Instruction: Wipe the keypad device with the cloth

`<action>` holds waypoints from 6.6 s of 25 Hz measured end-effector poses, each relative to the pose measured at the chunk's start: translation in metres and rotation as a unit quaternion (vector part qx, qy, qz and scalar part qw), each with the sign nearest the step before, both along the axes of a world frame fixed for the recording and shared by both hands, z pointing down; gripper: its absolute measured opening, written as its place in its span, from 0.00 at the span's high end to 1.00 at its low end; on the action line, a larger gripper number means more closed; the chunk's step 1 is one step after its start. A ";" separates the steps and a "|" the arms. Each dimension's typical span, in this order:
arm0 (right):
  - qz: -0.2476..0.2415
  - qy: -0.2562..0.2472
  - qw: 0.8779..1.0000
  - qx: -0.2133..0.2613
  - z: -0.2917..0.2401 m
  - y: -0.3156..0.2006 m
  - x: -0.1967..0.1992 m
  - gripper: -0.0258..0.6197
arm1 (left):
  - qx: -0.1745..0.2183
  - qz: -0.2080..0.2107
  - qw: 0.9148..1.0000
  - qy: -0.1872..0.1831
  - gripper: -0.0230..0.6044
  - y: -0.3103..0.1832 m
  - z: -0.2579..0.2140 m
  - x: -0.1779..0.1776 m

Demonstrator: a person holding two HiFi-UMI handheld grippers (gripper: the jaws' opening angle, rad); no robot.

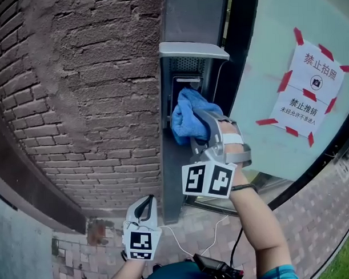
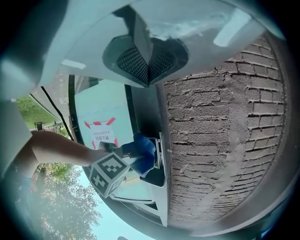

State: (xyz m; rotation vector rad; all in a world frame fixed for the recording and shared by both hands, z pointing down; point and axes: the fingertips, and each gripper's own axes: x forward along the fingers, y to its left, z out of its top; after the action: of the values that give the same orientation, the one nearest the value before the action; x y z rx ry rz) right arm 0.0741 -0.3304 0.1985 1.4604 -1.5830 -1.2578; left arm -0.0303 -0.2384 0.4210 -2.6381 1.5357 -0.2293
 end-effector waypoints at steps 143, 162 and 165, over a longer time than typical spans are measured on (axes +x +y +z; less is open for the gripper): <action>-0.106 -0.326 0.926 -0.158 0.023 -0.022 0.094 0.88 | 0.033 0.069 0.997 -0.023 0.98 0.038 -0.027 0.067; -0.114 -0.196 0.972 0.057 -0.128 0.029 0.047 0.88 | 0.033 0.040 0.999 -0.005 0.98 0.034 -0.027 0.041; -0.104 -0.174 0.978 0.049 -0.113 0.017 0.047 0.88 | 0.035 0.032 0.999 -0.002 0.98 0.035 -0.028 0.032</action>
State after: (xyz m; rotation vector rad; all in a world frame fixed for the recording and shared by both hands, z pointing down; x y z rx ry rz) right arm 0.1206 -0.3132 0.0857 1.6828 -1.9709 -1.2587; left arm 0.0022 -0.2037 0.3934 -2.6252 1.4274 -0.1734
